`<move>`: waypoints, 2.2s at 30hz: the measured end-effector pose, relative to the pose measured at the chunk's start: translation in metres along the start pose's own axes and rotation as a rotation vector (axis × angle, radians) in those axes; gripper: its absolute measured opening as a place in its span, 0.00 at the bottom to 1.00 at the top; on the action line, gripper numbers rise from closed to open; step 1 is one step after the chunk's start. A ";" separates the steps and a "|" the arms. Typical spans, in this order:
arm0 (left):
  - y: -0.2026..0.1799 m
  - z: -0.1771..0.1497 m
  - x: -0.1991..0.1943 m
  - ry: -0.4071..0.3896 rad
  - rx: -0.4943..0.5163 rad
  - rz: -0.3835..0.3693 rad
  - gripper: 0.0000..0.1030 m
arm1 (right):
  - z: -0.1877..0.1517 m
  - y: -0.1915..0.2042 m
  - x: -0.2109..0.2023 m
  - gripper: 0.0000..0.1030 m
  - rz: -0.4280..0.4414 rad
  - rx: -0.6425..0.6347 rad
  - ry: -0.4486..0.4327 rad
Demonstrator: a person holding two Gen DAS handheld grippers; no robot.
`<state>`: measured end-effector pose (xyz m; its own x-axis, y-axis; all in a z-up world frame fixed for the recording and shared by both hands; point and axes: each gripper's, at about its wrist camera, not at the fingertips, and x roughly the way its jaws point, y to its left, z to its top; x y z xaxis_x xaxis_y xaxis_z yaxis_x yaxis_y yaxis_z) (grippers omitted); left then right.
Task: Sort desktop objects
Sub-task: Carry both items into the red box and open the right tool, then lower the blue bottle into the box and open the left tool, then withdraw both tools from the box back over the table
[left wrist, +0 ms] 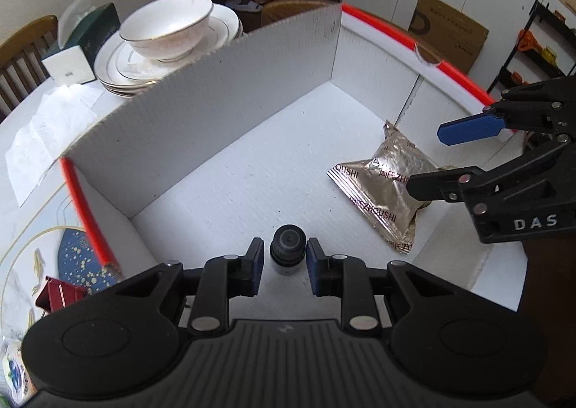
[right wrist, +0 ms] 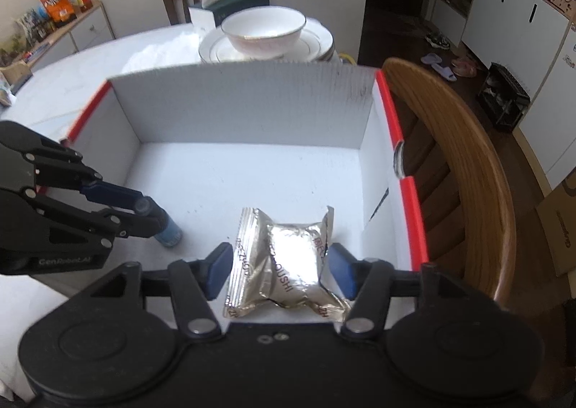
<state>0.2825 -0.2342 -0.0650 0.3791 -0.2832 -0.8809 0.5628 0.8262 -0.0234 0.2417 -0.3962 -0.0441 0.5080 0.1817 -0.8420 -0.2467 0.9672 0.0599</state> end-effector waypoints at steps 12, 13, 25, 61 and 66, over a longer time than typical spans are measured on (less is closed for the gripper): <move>-0.004 -0.018 -0.052 -0.155 -0.041 0.026 0.57 | -0.004 0.012 -0.048 0.73 0.074 -0.030 -0.129; -0.006 -0.020 -0.057 -0.164 -0.043 0.022 0.57 | -0.005 0.015 -0.052 0.73 0.074 -0.038 -0.138; -0.004 -0.063 -0.112 -0.290 -0.098 0.040 0.65 | -0.018 0.046 -0.079 0.85 0.079 -0.061 -0.217; 0.184 -0.233 -0.179 -0.325 -0.280 0.132 1.00 | -0.023 0.246 -0.030 0.91 0.065 -0.058 -0.173; 0.213 -0.246 -0.175 -0.307 -0.288 0.155 1.00 | -0.022 0.272 -0.008 0.91 0.069 -0.151 -0.156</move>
<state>0.1553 0.1113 -0.0325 0.6675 -0.2410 -0.7045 0.2712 0.9599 -0.0714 0.1526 -0.1380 -0.0330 0.6038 0.2830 -0.7452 -0.4004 0.9161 0.0235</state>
